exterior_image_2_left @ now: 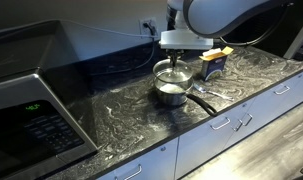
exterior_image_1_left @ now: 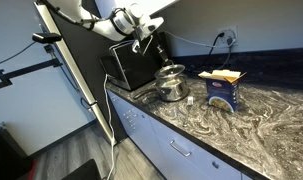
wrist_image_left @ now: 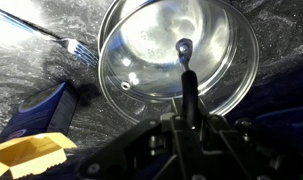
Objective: Remove the lid from the pot
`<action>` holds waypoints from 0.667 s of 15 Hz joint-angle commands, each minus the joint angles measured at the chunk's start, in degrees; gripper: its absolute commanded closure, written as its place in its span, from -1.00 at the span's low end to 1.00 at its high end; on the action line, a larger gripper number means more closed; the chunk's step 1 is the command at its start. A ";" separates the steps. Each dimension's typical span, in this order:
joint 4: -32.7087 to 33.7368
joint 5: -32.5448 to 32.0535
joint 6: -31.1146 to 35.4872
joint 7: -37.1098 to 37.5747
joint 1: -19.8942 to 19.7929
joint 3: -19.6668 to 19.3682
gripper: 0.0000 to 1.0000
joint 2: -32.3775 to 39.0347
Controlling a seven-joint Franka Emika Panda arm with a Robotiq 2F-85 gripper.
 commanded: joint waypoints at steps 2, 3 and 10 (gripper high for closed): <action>-3.01 3.22 -5.18 -1.48 -1.02 -0.52 0.93 -6.04; -3.78 3.08 -6.18 -0.71 -1.37 -0.96 0.93 -7.21; -10.62 3.71 -10.42 1.92 -6.63 -3.46 0.93 -14.67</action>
